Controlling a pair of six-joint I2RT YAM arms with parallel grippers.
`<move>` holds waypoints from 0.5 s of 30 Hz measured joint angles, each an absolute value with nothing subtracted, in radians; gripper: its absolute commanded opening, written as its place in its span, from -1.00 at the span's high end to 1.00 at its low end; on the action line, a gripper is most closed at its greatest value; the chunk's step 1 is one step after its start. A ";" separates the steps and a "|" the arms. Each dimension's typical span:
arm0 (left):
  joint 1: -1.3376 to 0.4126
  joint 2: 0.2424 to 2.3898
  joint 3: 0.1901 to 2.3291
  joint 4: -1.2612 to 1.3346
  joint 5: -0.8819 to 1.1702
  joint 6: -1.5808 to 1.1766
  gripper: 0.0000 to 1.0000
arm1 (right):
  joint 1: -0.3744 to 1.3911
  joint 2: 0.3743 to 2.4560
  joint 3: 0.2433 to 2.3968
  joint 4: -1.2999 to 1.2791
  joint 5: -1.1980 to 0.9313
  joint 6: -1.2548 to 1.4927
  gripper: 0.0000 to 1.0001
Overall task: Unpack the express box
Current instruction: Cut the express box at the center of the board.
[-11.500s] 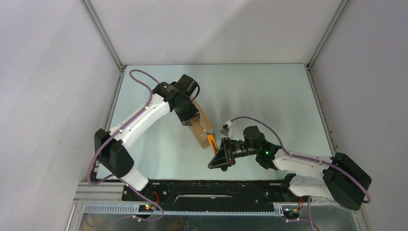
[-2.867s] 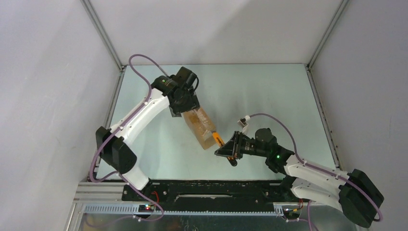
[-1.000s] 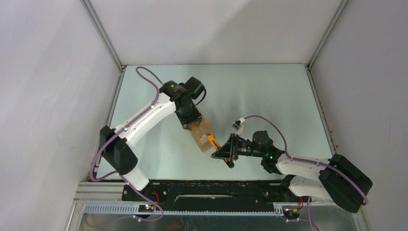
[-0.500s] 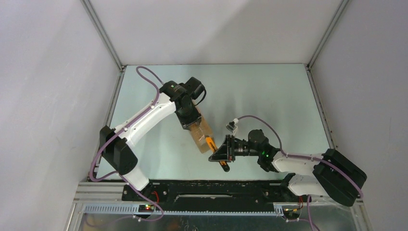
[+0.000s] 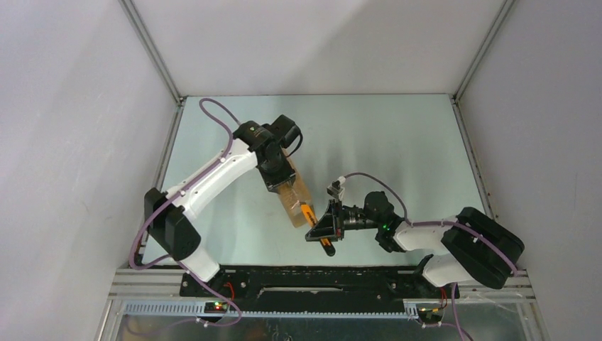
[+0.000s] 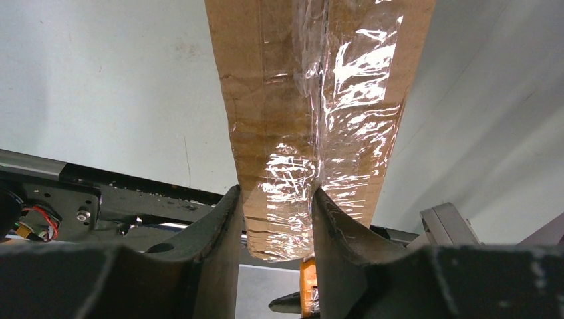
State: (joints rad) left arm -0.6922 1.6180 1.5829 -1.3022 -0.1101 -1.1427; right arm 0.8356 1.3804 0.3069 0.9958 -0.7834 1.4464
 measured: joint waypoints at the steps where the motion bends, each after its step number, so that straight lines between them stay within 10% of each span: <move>1: -0.691 1.613 1.577 -1.300 -0.110 -1.143 1.00 | 0.836 1.388 0.307 1.010 -0.791 1.457 1.00; 15: -0.672 1.559 1.510 -1.248 -0.091 -1.106 1.00 | 0.842 1.457 0.333 1.098 -0.859 1.542 1.00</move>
State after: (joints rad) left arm -0.6724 1.5585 1.5105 -1.2484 -0.0910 -1.1057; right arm 0.8425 1.4570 0.3332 1.0977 -0.8589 1.5417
